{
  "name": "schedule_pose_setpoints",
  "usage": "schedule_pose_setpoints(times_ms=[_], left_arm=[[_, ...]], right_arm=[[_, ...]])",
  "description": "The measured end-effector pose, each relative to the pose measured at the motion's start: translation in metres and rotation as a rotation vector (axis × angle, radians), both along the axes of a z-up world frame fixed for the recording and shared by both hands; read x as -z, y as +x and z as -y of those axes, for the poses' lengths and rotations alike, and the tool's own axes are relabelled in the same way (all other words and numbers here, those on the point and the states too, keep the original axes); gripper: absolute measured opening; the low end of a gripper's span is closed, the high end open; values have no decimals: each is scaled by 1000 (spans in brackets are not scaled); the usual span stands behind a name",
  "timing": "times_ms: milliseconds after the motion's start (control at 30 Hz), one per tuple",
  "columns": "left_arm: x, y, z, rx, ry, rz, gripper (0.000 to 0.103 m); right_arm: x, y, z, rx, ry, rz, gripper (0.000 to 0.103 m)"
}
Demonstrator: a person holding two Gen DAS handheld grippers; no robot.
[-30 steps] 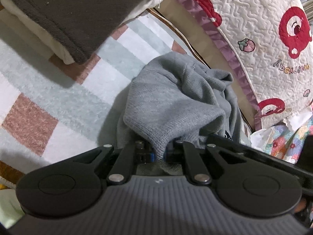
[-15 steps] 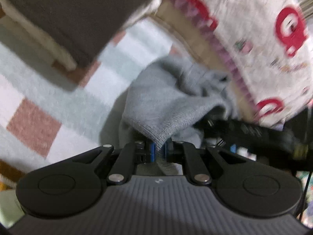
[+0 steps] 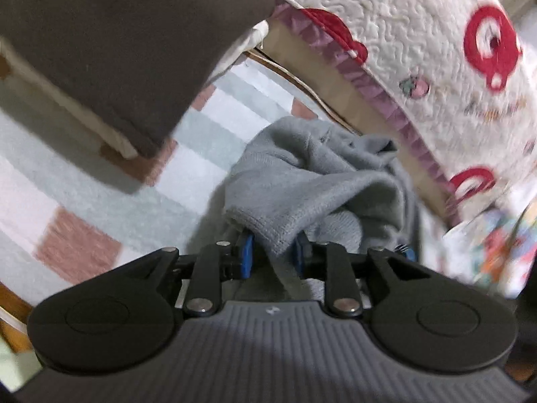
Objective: Fold clothes
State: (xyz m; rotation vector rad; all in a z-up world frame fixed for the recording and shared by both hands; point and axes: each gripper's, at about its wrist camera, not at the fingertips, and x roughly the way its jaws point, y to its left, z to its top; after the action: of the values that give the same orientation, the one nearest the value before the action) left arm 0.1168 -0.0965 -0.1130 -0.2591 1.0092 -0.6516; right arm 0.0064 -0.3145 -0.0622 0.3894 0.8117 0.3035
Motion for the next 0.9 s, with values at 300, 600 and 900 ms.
schedule_pose_setpoints(times_ms=[300, 600, 900], left_arm=[[-16, -25, 15, 161, 48, 156, 30], [-40, -57, 27, 381, -40, 308, 30], [-33, -54, 60, 392, 51, 416, 42]], right_arm=[[-17, 27, 0, 104, -566, 28, 12], [-7, 25, 26, 162, -525, 25, 45], [29, 20, 79, 220, 78, -25, 11]])
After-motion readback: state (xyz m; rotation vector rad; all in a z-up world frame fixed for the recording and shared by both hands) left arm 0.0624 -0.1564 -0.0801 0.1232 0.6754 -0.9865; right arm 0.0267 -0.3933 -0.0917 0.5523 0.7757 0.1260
